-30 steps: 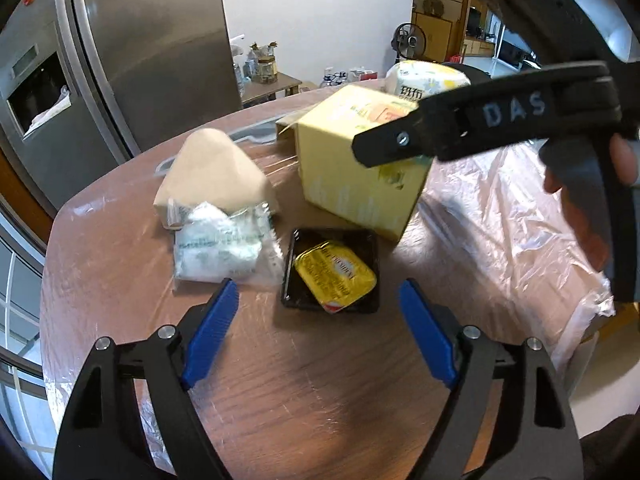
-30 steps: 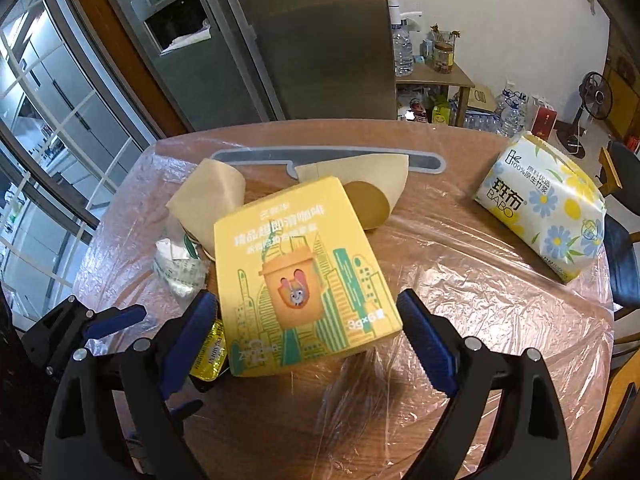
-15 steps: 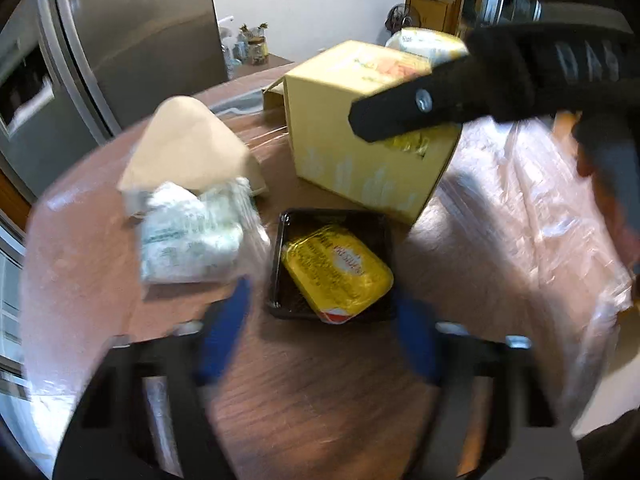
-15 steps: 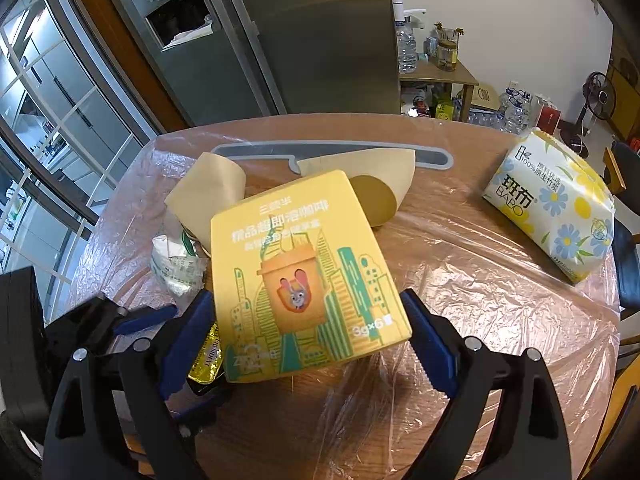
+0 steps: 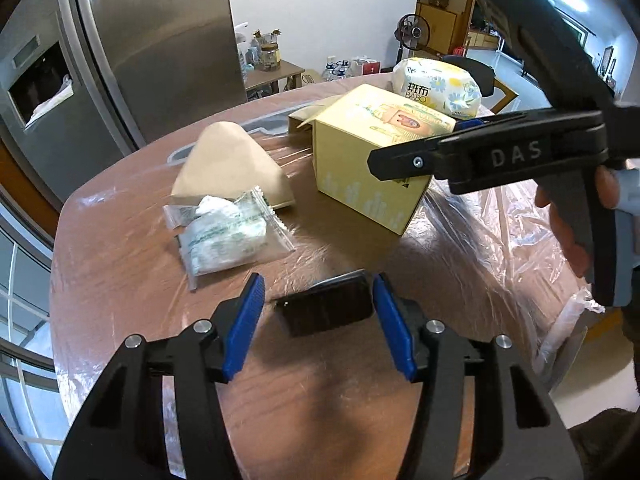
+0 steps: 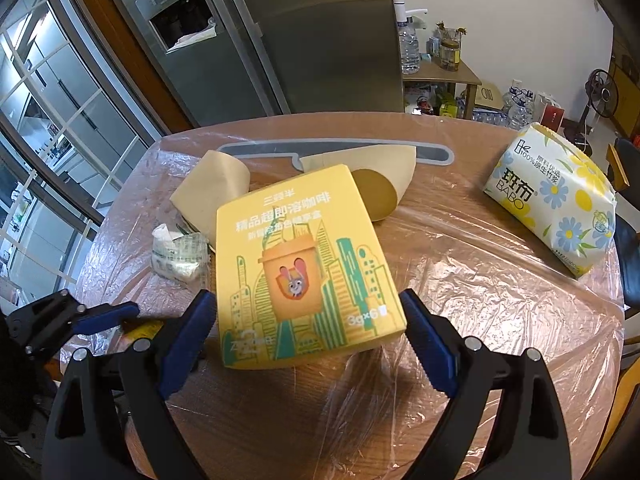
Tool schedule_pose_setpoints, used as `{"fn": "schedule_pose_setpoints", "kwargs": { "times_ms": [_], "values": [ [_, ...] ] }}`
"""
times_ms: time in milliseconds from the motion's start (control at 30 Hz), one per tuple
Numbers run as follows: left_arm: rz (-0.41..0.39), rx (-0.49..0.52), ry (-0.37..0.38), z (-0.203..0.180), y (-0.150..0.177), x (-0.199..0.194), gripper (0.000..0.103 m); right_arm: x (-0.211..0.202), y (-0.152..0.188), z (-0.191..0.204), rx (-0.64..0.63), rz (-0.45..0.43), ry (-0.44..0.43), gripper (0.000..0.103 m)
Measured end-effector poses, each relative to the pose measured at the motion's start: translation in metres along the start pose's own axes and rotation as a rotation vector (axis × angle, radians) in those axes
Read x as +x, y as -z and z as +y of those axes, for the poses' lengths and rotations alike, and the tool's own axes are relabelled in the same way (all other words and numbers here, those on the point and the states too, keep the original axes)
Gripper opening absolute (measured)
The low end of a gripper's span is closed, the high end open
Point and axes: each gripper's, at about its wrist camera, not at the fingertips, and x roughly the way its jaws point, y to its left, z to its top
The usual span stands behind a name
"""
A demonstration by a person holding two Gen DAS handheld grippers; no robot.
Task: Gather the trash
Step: 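Grasp the yellow box with the right tool while the left tool grasps the black tray, then carry the yellow box and black tray over the black bin with both tools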
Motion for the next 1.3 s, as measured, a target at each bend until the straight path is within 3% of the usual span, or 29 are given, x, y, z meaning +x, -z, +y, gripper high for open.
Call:
{"fn": "schedule_pose_setpoints", "kwargs": {
  "times_ms": [100, 200, 500, 567, 633, 667, 700, 800, 900, 1167, 1300],
  "values": [
    [0.015, -0.012, 0.001, 0.004, -0.002, 0.002, 0.057, 0.001, -0.001, 0.001, 0.003, 0.000, 0.001, 0.090],
    [0.039, -0.007, -0.020, 0.003, -0.001, 0.012, 0.068, 0.001, -0.001, 0.000, 0.004, 0.000, -0.002, 0.090],
    [0.110, -0.047, -0.121, 0.007, 0.008, 0.036, 0.068, 0.003, -0.001, 0.002, 0.002, 0.004, -0.003, 0.090],
    [0.099, -0.087, -0.100, 0.013, 0.011, 0.033, 0.068, 0.003, -0.001, 0.003, 0.002, 0.002, -0.004, 0.090],
    [0.073, -0.115, -0.063, 0.017, 0.010, 0.028, 0.062, 0.003, -0.001, 0.002, 0.003, 0.001, -0.005, 0.090],
    [0.065, -0.119, -0.058, 0.018, 0.010, 0.026, 0.050, 0.003, 0.000, 0.003, 0.004, -0.001, -0.006, 0.090],
    [0.065, -0.124, -0.051, 0.020, 0.009, 0.026, 0.049, 0.003, 0.000, 0.002, 0.005, -0.002, -0.007, 0.090],
    [0.059, -0.113, -0.039, 0.020, 0.007, 0.026, 0.048, 0.003, 0.002, 0.003, -0.001, -0.005, -0.016, 0.090],
    [0.054, -0.103, -0.029, 0.018, 0.006, 0.025, 0.048, 0.005, 0.003, 0.007, -0.025, -0.006, -0.005, 0.083],
    [0.020, -0.088, -0.034, 0.016, -0.001, 0.003, 0.048, -0.007, 0.005, 0.011, -0.046, -0.036, -0.023, 0.082],
    [0.038, -0.020, -0.063, 0.013, -0.003, -0.008, 0.048, -0.016, 0.009, 0.014, -0.067, -0.037, -0.027, 0.081]
  ]
}}
